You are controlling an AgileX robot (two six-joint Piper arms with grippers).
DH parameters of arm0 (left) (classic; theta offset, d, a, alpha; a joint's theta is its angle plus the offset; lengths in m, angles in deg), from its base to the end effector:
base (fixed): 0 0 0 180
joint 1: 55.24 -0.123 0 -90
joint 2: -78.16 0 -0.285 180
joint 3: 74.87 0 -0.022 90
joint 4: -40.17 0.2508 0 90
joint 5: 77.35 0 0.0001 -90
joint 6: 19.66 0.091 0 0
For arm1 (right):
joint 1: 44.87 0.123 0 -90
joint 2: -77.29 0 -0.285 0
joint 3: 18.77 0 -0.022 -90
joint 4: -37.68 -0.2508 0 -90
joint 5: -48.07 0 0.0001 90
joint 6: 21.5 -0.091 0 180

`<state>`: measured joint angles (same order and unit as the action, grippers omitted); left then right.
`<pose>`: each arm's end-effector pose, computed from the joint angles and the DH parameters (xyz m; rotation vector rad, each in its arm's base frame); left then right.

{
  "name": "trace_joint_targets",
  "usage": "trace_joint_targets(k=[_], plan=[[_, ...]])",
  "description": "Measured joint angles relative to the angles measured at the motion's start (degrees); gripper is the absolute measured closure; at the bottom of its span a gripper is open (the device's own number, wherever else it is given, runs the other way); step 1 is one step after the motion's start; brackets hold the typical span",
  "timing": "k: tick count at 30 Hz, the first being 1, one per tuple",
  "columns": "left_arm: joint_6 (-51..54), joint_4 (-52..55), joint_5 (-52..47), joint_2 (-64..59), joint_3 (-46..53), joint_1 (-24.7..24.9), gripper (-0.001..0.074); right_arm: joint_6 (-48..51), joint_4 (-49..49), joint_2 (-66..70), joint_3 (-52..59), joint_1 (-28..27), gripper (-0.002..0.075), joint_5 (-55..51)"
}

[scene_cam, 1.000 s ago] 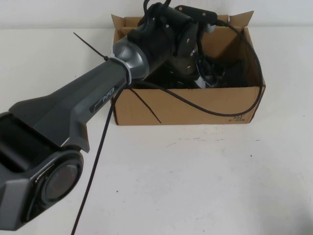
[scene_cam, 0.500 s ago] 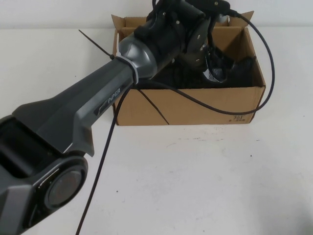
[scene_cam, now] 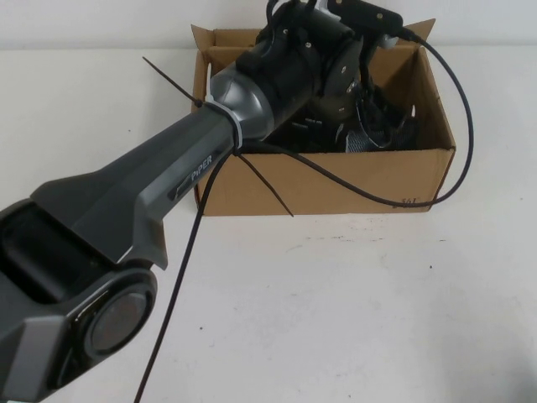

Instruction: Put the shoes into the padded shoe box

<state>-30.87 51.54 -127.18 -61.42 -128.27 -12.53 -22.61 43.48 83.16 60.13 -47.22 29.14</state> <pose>0.3979 -0.3486 0.2823 0.7172 2.2516 -0.2178 0.0525 -0.0051 0.1754 -0.0087 1.8096 -0.1132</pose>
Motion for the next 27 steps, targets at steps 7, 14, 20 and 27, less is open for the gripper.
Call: trace_joint_targets(k=[7,14,20,27], plan=[[0.0,-0.14,-0.54,0.25,-0.21,0.0,0.0288,0.0,0.0,0.0,0.0,0.0,0.0733,0.0],[0.0,-0.17,-7.28,5.08,-0.21,0.0,0.0342,0.0,0.0,0.0,0.0,0.0,0.0733,0.0],[0.21,3.29,-9.97,13.51,4.87,-0.1,0.0662,0.0,0.0,0.0,0.0,0.0,0.0733,0.0],[-0.01,4.09,-3.18,28.09,29.59,-3.8,0.0734,0.0,0.0,0.0,0.0,0.0,0.0733,0.0]])
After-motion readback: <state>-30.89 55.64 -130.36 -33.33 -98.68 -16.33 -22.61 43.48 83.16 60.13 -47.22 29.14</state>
